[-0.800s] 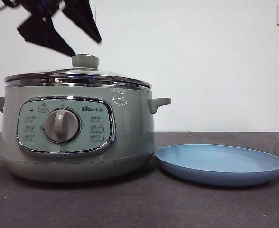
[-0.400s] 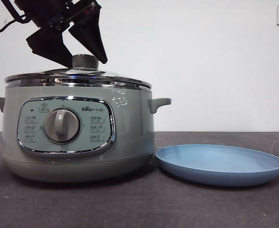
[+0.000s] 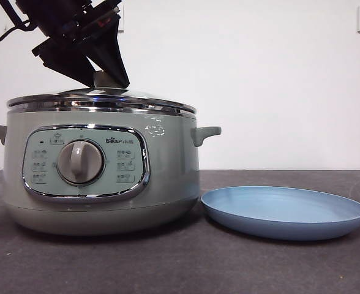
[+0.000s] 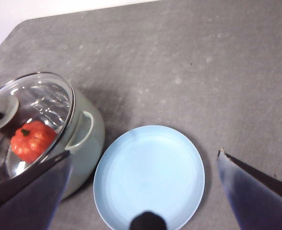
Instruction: Take the pumpkin out from the steamer,put the pumpkin in the blue plate,close the lid
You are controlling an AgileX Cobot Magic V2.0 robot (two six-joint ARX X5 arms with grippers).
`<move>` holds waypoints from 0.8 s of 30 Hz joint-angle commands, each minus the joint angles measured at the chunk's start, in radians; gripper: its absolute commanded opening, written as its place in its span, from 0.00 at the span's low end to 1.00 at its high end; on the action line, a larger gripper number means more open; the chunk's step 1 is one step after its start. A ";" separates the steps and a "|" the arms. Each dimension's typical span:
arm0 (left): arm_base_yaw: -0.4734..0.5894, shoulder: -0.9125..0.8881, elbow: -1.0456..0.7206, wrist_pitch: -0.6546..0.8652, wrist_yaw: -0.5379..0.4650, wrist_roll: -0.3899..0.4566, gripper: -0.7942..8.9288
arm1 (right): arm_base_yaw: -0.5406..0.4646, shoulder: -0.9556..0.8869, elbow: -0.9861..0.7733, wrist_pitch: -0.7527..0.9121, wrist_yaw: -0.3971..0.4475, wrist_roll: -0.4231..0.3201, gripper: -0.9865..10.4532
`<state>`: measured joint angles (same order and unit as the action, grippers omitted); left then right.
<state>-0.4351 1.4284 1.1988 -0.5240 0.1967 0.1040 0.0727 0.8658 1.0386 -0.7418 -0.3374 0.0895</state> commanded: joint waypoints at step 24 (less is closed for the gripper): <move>-0.003 -0.491 0.140 -0.116 -0.286 0.021 0.07 | 0.356 0.341 0.153 0.178 -0.028 0.037 0.52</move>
<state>-0.4355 0.9565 1.3190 -0.6743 -0.0669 0.1127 0.3996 1.1702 1.1690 -0.5739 -0.3748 0.1268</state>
